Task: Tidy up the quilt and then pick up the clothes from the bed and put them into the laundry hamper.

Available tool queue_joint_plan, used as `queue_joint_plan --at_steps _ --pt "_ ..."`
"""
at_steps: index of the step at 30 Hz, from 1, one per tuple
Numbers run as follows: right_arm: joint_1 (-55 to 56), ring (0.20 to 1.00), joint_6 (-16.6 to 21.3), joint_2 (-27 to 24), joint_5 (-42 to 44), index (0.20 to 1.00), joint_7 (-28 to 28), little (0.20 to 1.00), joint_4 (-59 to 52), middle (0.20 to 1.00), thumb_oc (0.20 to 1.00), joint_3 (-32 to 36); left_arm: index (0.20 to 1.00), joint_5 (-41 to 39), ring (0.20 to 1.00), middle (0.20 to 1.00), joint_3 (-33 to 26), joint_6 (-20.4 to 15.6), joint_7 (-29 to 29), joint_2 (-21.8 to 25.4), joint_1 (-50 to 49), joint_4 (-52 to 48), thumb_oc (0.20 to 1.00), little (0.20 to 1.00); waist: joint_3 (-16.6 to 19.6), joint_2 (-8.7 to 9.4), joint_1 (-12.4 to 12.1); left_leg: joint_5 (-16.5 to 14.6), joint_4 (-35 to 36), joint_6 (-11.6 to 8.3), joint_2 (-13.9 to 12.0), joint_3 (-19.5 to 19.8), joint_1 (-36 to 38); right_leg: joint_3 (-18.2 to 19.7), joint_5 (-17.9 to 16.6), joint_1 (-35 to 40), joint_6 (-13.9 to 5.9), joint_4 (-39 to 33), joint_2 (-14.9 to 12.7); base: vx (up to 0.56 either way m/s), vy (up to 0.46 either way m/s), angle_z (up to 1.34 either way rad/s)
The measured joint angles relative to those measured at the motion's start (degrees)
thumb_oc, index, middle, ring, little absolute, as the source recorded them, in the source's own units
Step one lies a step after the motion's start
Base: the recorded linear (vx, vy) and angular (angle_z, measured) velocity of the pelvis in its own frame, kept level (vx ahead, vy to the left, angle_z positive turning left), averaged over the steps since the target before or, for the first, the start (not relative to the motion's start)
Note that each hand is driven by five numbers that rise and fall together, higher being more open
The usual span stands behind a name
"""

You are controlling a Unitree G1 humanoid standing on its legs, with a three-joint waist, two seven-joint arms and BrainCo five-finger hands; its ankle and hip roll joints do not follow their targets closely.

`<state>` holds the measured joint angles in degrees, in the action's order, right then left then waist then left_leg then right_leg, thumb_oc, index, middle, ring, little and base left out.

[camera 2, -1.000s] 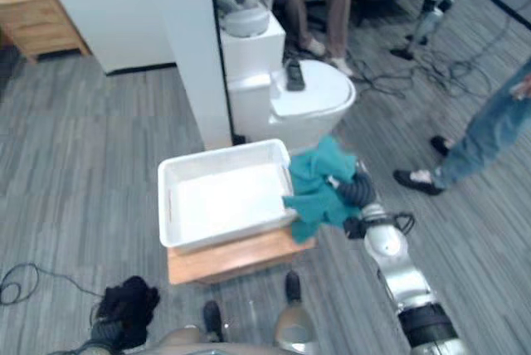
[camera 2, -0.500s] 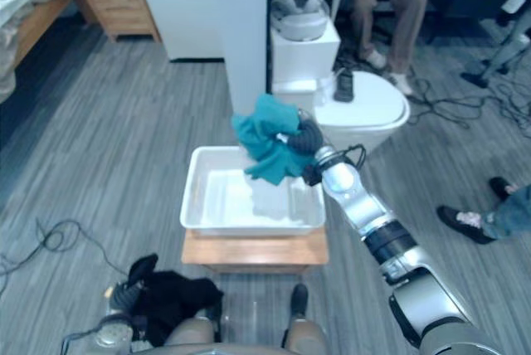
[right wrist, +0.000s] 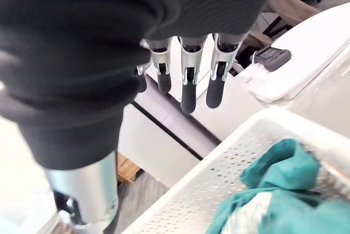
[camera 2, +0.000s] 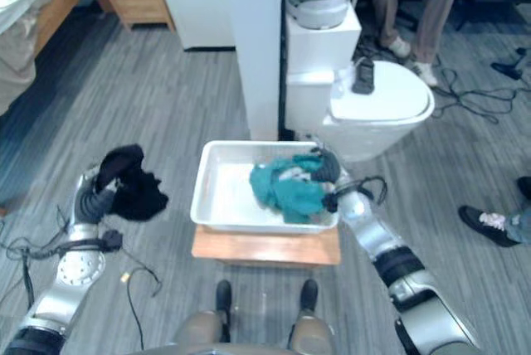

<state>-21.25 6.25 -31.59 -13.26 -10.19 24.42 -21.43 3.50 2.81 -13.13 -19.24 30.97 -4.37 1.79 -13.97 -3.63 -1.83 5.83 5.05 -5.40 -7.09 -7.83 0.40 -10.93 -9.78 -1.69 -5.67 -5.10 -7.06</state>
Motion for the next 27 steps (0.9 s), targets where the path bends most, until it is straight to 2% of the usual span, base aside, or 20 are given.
queue_joint_plan --at_steps 3,4,8,12,13,14,15,16,17,18,19,20,23,27 --pt "5.22 1.0 0.13 -1.33 -4.49 1.0 -0.94 1.0 -2.85 1.0 1.0 2.12 0.2 -0.01 0.2 0.2 0.44 -0.8 0.88 0.07 1.75 -2.05 0.2 0.2 -0.28 0.18 2.13 -0.62 -0.04 -0.13 -0.08 -2.5 1.51 2.34 0.02 -0.14 -0.01 -0.01 0.38 0.01 0.0 -0.38" --pt "7.36 1.0 0.22 -1.28 -5.11 1.0 -1.28 1.0 -3.96 1.0 1.0 3.32 0.2 -0.02 0.2 0.2 0.6 -0.81 1.11 0.22 2.38 -2.17 0.2 0.2 -0.29 0.07 2.17 -0.83 0.03 -0.19 -0.21 -2.74 1.81 2.7 0.02 -0.03 -0.01 -0.01 0.3 0.01 0.003 -0.35" --pt "16.11 1.0 0.09 -1.54 -9.43 1.0 -1.3 1.0 -3.33 1.0 1.0 4.44 0.2 0.06 0.2 0.2 1.94 -0.61 2.13 -0.19 4.99 -2.12 0.2 0.2 -0.88 1.21 7.41 -1.58 -0.03 -0.39 -0.68 -5.49 3.21 4.9 0.01 -0.62 0.0 -0.01 1.04 0.01 0.012 -0.32" --pt "22.76 1.0 -0.13 -0.47 -11.59 1.0 -1.5 1.0 -0.03 1.0 1.0 7.19 0.2 0.69 0.2 0.2 5.28 -0.1 3.09 -1.89 9.65 -0.77 0.2 0.2 -1.1 1.53 9.44 -2.08 0.03 -0.67 -0.93 -8.03 4.2 6.85 -0.06 -1.14 -0.05 -0.02 1.42 -0.02 0.021 -0.38" --pt "25.27 1.0 -0.1 0.57 -11.54 1.0 -1.61 1.0 2.34 1.0 1.0 8.08 0.2 0.91 0.2 0.2 6.55 0.01 3.2 -3.57 11.92 0.93 0.2 0.2 -1.16 1.71 11.1 -2.15 0.02 -0.67 -0.94 -8.97 4.6 7.39 -0.07 -1.09 -0.06 -0.01 1.53 -0.03 0.006 -0.36" --pt "26.18 1.0 -1.27 1.19 -11.52 1.0 -1.34 1.0 4.55 1.0 1.0 7.66 0.2 1.26 0.2 0.2 7.05 0.6 3.38 -4.42 13.43 2.44 0.2 0.2 -1.18 1.59 11.36 -2.53 0.04 -0.78 -1.08 -9.6 4.87 8.04 -0.07 -1.35 -0.07 -0.01 1.68 -0.02 0.009 -0.46" --pt "27.56 1.0 -1.47 1.55 -11.49 1.0 -1.32 1.0 5.66 1.0 1.0 7.82 0.2 1.34 0.2 0.2 7.82 0.98 3.37 -4.89 14.36 3.65 0.2 0.2 -1.17 1.97 12.78 -2.88 0.04 -1.02 -1.15 -10.79 4.98 8.41 -0.12 -2.17 -0.14 -0.01 1.81 -0.03 0.006 -0.43" --pt "27.18 1.0 -1.22 1.99 -11.48 1.0 -1.58 1.0 6.69 1.0 1.0 8.05 0.2 1.38 0.2 0.2 8.34 1.08 3.29 -4.7 15.6 5.36 0.2 0.2 -1.12 1.61 12.57 -2.84 0.04 -0.94 -1.22 -10.76 4.76 8.24 -0.13 -1.91 -0.15 -0.02 1.73 -0.02 0.001 -0.27" --pt "27.78 1.0 -1.91 2.88 -11.46 1.0 -1.49 1.0 10.48 1.0 1.0 7.91 0.2 2.18 0.2 0.2 10.46 2.34 3.34 -5.54 19.85 11.88 0.2 0.2 -1.2 1.77 14.0 -3.23 0.04 -1.43 -1.31 -11.25 4.75 8.62 -0.13 -2.41 -0.15 -0.02 1.93 -0.04 -0.007 -0.12" --pt "28.04 1.0 -2.41 2.97 -11.46 1.0 -1.27 1.0 11.34 1.0 1.0 7.44 0.2 2.37 0.2 0.2 10.9 2.96 3.38 -5.8 20.89 14.07 0.2 0.2 -1.28 1.68 14.42 -3.24 0.04 -1.41 -1.34 -11.54 4.75 8.62 -0.13 -2.64 -0.15 -0.01 1.98 -0.04 -0.008 -0.32" --pt "29.24 1.0 -2.07 3.34 -11.46 1.0 -1.41 1.0 13.32 1.0 1.0 7.51 0.667 3.24 0.667 0.667 11.6 4.1 3.01 -6.52 21.69 17.02 0.667 0.667 -1.38 2.07 15.69 -3.27 0.03 -1.27 -1.47 -12.51 4.79 8.76 -0.31 -3.27 -0.15 -0.01 2.17 -0.05 -0.006 -0.19" --pt "28.79 1.0 -2.02 3.77 -11.46 1.0 -1.77 1.0 14.83 1.0 1.0 7.21 1.0 4.3 1.0 1.0 12.68 4.29 2.86 -6.59 22.82 20.07 1.0 1.0 -1.4 1.94 15.76 -3.22 0.03 -1.22 -1.46 -12.18 4.83 8.63 -0.6 -3.11 0.17 0.01 2.18 -0.03 0.002 -0.17" --pt "27.95 1.0 -2.91 5.45 -11.27 1.0 -1.69 1.0 23.18 1.0 1.0 5.93 1.0 5.83 1.0 1.0 16.06 6.98 2.5 -10.1 27.72 33.29 1.0 1.0 -1.47 2.14 16.05 -3.23 0.03 -1.2 -1.52 -12.76 4.7 8.9 -0.62 -3.6 0.2 0.0 2.34 -0.03 0.002 -0.07" --pt "26.33 1.0 -3.93 7.1 -10.09 1.0 -1.77 1.0 28.18 1.0 1.0 5.25 1.0 5.57 1.0 1.0 17.16 8.59 3.21 -10.82 27.28 35.9 1.0 1.0 -1.58 2.23 15.84 -3.34 0.03 -1.15 -1.51 -13.53 4.66 9.44 -0.77 -4.0 0.35 0.04 2.4 0.0 -0.007 -0.1"
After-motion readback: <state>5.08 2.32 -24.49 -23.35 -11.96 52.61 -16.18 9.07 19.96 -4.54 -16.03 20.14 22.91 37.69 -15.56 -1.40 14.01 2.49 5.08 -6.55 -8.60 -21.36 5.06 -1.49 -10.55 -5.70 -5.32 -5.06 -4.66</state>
